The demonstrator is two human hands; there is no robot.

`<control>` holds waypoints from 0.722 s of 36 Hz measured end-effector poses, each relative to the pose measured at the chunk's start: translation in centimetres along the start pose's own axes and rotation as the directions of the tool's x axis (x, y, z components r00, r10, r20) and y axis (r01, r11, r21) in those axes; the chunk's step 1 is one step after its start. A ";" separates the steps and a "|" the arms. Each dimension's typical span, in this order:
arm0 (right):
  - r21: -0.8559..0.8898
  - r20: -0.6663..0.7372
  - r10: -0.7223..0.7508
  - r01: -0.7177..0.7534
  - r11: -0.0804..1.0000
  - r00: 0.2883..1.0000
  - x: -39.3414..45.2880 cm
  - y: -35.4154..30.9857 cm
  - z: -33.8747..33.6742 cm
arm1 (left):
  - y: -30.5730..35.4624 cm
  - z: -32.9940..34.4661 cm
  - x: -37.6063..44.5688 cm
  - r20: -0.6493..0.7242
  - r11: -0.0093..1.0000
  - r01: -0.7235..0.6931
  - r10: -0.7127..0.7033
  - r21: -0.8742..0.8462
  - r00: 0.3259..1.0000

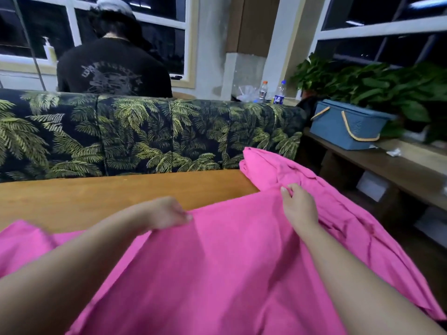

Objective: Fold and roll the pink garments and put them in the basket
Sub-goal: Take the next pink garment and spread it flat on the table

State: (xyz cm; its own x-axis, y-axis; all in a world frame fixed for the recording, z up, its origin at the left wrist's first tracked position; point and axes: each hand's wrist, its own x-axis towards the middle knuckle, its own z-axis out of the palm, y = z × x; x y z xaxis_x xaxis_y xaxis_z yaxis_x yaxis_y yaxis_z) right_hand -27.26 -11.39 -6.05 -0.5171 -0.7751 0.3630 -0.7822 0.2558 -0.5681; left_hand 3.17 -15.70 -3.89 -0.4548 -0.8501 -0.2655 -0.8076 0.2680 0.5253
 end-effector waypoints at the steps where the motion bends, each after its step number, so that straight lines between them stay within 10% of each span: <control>1: -0.016 0.012 0.005 -0.005 1.000 1.000 0.5 0.2 0.3 | 0.2 -0.5 0.9 -0.082 0.999 -0.007 0.010 0.041 0.997; 14: -0.215 0.250 0.056 -0.001 0.977 0.967 2.0 3.8 5.1 | -2.7 5.4 6.1 -0.303 0.980 0.146 -0.099 0.137 0.948; 26: -0.262 0.303 0.000 0.083 0.962 0.953 2.4 4.1 5.5 | -3.6 1.8 5.7 -0.107 0.988 0.144 -0.137 0.053 0.985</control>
State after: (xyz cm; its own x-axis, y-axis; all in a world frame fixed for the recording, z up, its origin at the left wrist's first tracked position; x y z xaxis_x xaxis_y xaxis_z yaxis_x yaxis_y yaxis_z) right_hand -29.81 -15.37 -11.56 -0.3877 -0.9137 0.1222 -0.8860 0.3327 -0.3229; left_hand 2.82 -20.66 -8.76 -0.2965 -0.9226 -0.2468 -0.8834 0.1667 0.4379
